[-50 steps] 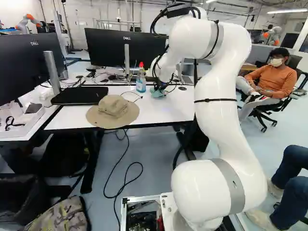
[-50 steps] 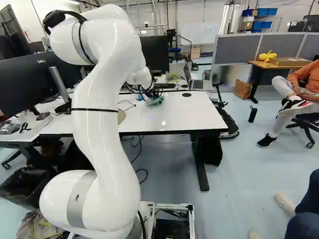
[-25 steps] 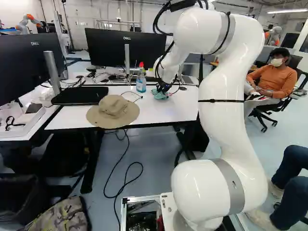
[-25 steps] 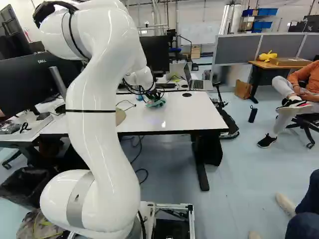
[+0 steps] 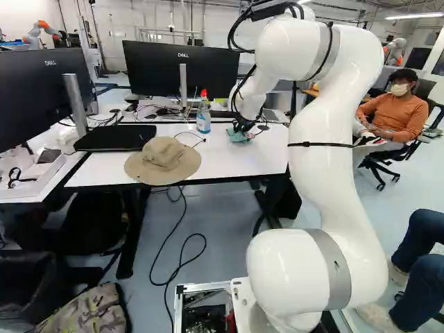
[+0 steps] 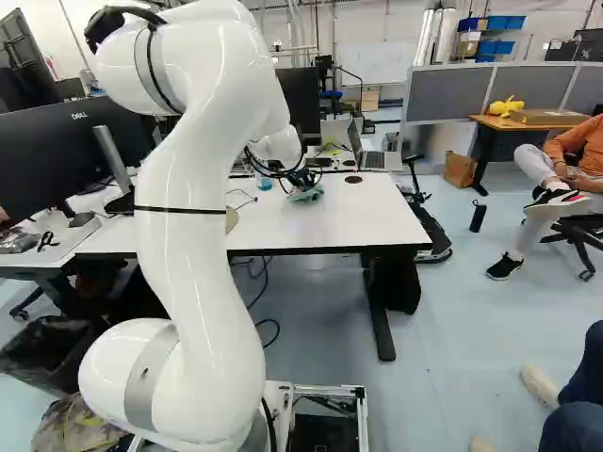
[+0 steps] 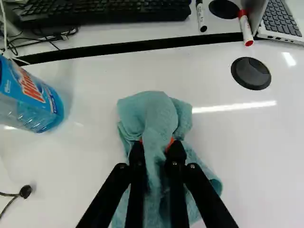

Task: Clean the table with the green towel

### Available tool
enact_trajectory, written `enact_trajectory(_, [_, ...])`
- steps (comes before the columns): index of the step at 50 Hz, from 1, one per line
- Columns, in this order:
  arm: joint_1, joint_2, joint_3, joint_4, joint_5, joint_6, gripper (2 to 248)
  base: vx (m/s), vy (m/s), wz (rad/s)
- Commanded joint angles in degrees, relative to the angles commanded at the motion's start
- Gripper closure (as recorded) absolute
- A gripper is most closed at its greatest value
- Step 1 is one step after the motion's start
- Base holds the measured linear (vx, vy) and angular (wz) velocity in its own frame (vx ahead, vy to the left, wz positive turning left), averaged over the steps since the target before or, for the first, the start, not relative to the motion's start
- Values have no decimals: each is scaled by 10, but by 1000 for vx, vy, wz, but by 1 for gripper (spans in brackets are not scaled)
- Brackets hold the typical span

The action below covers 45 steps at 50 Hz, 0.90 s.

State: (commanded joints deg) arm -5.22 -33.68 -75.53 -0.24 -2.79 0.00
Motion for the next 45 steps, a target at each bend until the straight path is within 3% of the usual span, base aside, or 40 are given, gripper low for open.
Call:
enact_trajectory(18, [8, -34, -47, 0, 0, 0, 198, 0, 0, 0])
enact_trajectory(45, [46, -35, -48, 0, 0, 0, 198, 0, 0, 0])
